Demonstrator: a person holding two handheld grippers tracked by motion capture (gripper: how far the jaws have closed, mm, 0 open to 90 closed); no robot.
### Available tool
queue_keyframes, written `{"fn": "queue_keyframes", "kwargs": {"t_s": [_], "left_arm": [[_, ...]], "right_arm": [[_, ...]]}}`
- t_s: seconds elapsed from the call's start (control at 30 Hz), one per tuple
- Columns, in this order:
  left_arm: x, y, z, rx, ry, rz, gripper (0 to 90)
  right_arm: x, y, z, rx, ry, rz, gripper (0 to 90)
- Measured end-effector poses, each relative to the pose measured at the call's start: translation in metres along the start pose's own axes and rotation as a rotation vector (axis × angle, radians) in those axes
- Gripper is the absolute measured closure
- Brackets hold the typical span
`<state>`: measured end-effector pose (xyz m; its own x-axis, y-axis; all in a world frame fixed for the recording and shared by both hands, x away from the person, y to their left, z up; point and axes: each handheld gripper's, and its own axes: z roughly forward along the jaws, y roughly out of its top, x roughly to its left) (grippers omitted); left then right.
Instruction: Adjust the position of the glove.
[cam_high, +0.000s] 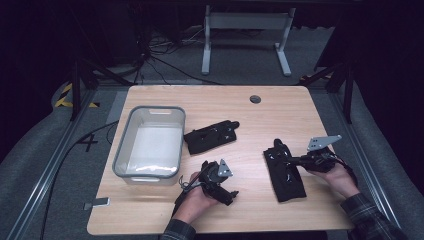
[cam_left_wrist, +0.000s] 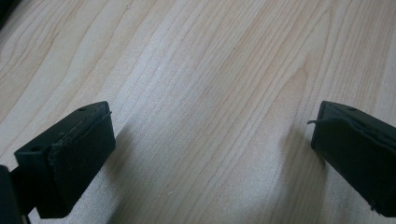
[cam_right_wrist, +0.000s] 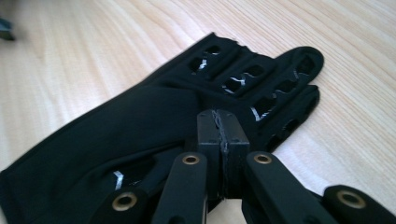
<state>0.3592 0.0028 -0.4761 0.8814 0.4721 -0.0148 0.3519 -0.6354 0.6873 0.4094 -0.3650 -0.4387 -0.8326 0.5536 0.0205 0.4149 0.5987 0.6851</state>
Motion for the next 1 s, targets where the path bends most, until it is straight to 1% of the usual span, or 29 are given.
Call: {"fn": "queue_keyframes", "kwargs": {"t_s": [0.13, 0.3, 0.4, 0.43, 0.5, 0.53, 0.57, 0.67, 0.73, 0.83, 0.9, 0.93, 1.0], "left_arm": [[0.0, 0.0, 0.0, 0.0, 0.0, 0.0, 0.0], [0.0, 0.0, 0.0, 0.001, 0.0, 0.0, 0.0], [0.0, 0.0, 0.0, 0.001, 0.0, -0.002, 0.0], [0.0, 0.0, 0.0, 0.001, 0.0, -0.002, 0.0], [0.0, 0.0, 0.0, 0.001, 0.0, -0.002, 0.1], [0.0, 0.0, 0.0, 0.001, 0.0, -0.002, 0.0], [0.0, 0.0, 0.0, 0.001, 0.0, -0.002, 0.0], [0.0, 0.0, 0.0, 0.001, 0.0, -0.002, 0.0], [0.0, 0.0, 0.0, 0.001, 0.0, -0.003, 0.0], [0.0, 0.0, 0.0, 0.001, 0.002, -0.001, 0.0], [0.0, 0.0, 0.0, 0.001, 0.001, -0.001, 0.0], [0.0, 0.0, 0.0, 0.0, 0.001, -0.001, 0.0], [0.0, 0.0, 0.0, 0.0, 0.001, -0.001, 0.0]], "right_arm": [[-0.001, -0.002, 0.01, 0.043, -0.002, -0.009, 89.9], [0.003, -0.005, 0.007, 0.047, -0.004, -0.013, 89.9], [0.009, -0.01, 0.003, 0.046, 0.007, -0.017, 89.9], [0.009, -0.01, 0.003, 0.046, 0.007, -0.017, 89.9], [0.016, -0.014, 0.0, 0.047, 0.016, -0.022, 89.9], [0.022, -0.016, -0.002, 0.049, 0.026, -0.033, 89.9], [0.022, -0.016, -0.002, 0.049, 0.026, -0.033, 89.9], [0.031, -0.018, -0.004, 0.06, 0.038, -0.057, 89.9], [0.035, -0.018, -0.003, 0.059, 0.044, -0.062, 89.8], [0.035, -0.018, -0.004, 0.055, 0.048, -0.066, 89.7], [0.035, -0.017, -0.011, 0.013, 0.043, -0.057, 85.7], [0.034, -0.017, -0.015, -0.014, 0.04, -0.045, 82.1], [0.033, -0.018, -0.021, -0.038, 0.019, -0.026, 73.1]]}}
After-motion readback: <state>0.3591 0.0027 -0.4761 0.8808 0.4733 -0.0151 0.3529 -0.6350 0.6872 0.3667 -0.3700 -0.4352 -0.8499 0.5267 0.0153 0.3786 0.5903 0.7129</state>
